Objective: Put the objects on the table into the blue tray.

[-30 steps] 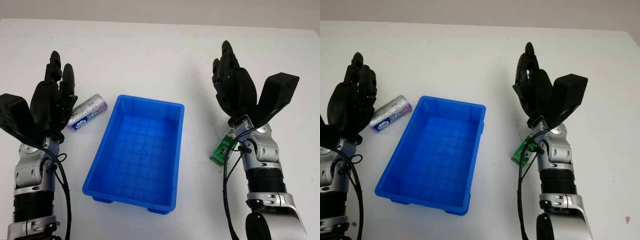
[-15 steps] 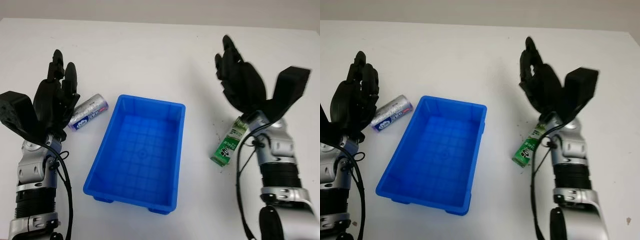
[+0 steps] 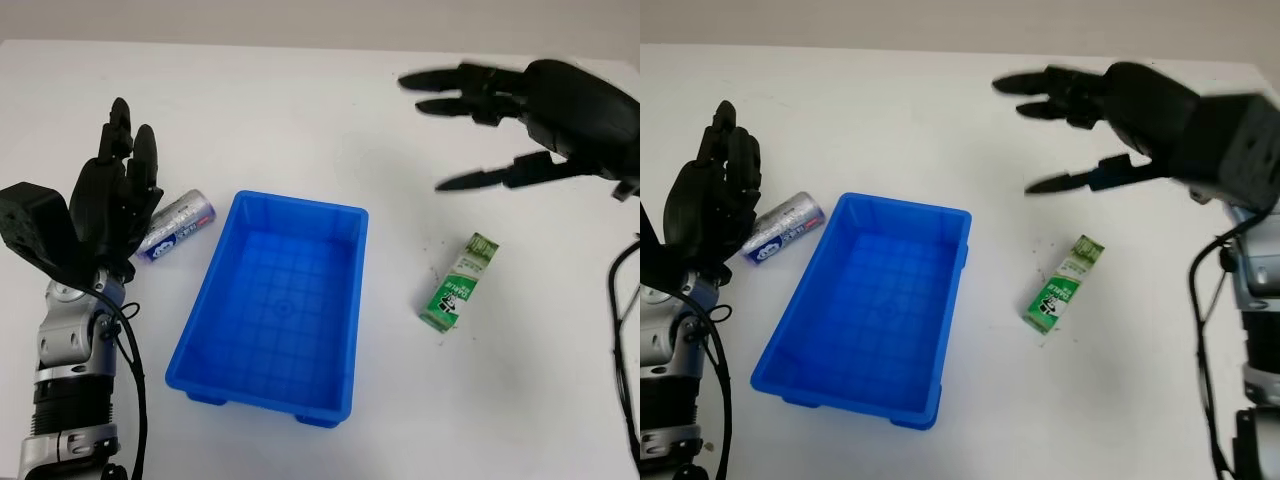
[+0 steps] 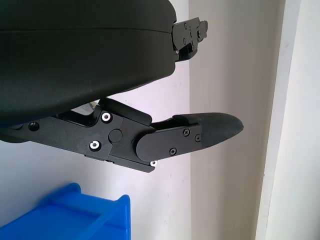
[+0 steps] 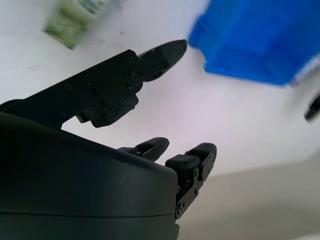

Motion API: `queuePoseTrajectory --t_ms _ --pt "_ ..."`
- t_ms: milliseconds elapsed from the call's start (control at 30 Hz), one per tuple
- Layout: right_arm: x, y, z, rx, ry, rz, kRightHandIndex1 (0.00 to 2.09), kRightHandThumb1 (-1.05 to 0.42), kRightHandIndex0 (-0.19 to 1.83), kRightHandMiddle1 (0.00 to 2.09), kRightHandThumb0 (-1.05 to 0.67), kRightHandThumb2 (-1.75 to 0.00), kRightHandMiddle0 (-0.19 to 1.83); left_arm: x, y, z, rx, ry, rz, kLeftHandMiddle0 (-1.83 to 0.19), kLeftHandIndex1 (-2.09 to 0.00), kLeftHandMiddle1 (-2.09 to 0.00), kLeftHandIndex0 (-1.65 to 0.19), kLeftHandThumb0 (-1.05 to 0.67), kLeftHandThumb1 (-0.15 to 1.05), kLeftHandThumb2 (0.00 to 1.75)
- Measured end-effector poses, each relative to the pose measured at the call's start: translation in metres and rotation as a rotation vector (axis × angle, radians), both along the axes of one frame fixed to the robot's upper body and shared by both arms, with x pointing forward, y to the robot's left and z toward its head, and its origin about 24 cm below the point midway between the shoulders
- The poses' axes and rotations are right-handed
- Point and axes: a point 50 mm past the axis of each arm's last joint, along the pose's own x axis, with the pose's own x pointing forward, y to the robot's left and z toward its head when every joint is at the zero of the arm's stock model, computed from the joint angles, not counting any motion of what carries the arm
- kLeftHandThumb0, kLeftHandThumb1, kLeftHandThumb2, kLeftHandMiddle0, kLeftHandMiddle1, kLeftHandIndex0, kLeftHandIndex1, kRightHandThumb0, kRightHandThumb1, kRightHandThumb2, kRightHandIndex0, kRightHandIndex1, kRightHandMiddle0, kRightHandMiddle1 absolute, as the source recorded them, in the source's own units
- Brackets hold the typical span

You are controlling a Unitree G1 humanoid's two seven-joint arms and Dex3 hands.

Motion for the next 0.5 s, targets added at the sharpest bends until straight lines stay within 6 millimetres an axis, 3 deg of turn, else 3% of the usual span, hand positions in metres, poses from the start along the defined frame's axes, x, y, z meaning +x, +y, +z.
queuePoseTrajectory --t_ms 67,233,500 --pt "-0.005 -0.001 -0.001 -0.116 -0.003 0.014 0.1 -0.76 0.49 0.07 -0.34 -0.07 0.53 0.0 0.0 -0.001 0.0 0.006 -0.002 0.17 -0.06 -0.06 0.16 -0.73 1.05 0.56" --pt "-0.014 0.006 -0.007 -0.362 0.003 0.053 0.07 -0.81 0.46 0.06 -0.21 -0.07 0.52 0.002 -0.002 0.002 0.006 0.005 -0.013 0.17 -0.06 -0.05 0.16 -0.73 1.05 0.54" --pt "-0.019 0.017 -0.019 -0.48 -0.007 0.146 0.06 -0.88 0.47 0.05 -0.21 -0.07 0.49 0.005 -0.002 0.007 0.013 0.005 -0.022 0.16 -0.06 -0.06 0.15 -0.74 1.05 0.52"
